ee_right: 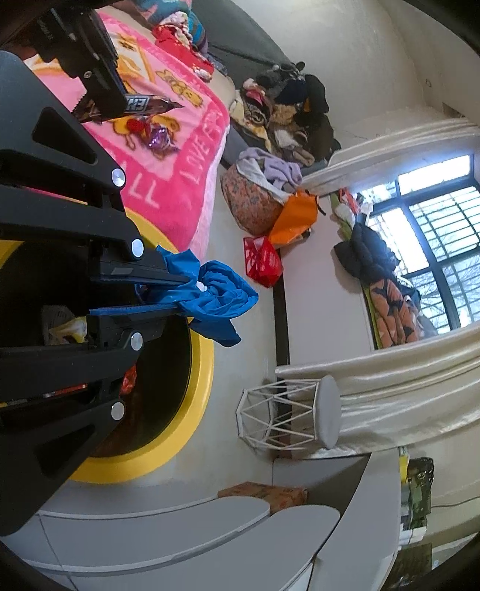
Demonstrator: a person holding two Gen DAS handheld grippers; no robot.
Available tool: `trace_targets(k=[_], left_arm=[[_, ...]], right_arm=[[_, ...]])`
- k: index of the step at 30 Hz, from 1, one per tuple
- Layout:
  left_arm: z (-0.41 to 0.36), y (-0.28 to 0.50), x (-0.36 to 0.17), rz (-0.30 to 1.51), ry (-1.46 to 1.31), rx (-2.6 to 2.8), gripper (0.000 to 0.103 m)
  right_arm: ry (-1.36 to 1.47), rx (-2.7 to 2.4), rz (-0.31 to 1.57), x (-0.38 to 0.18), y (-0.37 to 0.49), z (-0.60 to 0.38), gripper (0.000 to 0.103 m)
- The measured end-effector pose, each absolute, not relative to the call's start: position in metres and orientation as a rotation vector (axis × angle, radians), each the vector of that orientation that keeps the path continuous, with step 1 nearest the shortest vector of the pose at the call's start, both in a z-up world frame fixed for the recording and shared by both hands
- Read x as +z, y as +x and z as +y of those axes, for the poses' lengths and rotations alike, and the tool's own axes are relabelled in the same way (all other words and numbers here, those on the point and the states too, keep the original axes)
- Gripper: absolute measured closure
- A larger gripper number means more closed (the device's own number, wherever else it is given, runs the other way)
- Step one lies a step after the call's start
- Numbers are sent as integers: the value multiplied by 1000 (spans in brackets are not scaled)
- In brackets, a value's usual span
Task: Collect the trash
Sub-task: 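Carry the chocolate bar and blue cloth over the yellow-rimmed bin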
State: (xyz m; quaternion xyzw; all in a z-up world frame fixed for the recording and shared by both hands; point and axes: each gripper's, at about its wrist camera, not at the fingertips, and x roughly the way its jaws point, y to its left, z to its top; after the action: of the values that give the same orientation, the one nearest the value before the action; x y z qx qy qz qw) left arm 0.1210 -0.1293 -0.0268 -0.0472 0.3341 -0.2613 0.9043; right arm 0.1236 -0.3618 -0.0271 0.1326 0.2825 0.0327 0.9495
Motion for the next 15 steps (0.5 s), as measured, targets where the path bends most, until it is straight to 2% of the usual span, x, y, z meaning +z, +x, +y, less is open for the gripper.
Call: trace_targets(k=[15], left_arm=[[-158,130,-46,736,-40,-583,90]], right_arm=[[308,-9,637,-50,131,-390,94]])
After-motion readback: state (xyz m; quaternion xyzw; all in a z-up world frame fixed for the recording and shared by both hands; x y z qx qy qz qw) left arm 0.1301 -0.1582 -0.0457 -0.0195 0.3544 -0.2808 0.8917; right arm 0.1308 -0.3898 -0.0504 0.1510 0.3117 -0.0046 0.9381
